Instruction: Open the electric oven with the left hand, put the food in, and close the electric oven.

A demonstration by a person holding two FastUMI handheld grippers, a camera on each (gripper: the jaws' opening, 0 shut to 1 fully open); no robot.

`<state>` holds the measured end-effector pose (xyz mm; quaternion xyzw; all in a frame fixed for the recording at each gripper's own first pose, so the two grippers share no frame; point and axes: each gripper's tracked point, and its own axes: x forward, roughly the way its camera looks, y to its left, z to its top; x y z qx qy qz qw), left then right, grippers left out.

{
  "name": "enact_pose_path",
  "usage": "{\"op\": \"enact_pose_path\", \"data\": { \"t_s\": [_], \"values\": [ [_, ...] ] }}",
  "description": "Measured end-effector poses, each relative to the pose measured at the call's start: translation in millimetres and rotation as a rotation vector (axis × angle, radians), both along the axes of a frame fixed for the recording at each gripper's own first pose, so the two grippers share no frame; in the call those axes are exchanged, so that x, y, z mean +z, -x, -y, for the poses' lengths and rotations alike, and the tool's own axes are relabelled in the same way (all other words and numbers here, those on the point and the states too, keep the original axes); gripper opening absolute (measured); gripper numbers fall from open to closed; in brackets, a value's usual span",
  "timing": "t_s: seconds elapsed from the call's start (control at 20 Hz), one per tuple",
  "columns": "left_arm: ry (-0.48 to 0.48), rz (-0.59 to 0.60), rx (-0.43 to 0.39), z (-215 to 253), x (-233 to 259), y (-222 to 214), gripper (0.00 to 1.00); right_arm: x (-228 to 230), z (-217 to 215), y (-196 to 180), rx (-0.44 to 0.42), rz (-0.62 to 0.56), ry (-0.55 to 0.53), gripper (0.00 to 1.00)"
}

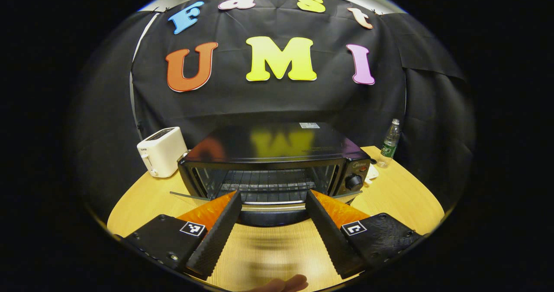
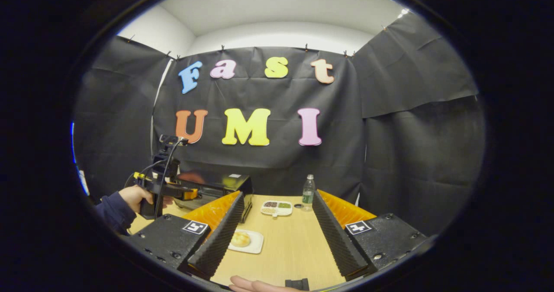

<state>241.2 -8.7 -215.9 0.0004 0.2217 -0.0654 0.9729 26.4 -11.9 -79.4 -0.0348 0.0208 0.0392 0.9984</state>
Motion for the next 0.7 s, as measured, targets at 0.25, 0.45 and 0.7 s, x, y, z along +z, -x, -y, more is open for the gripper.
{"op": "enact_pose_path", "data": {
  "t_s": [0.25,0.45,0.7],
  "values": [
    [0.004,0.018,0.005,-1.2,-19.3,32.0,0.98,-7.1,-4.0,3.0,0.0,-0.015,-0.011,1.0],
    [0.02,0.022,0.015,-1.1,-40.3,54.1,0.98,-16.3,-8.2,0.0,0.0,-0.034,0.003,1.0],
    [0.009,0.038,0.017,5.0,-65.4,71.3,0.95,-26.7,-19.9,-4.5,0.009,-0.052,0.019,1.0]
  ]
}}
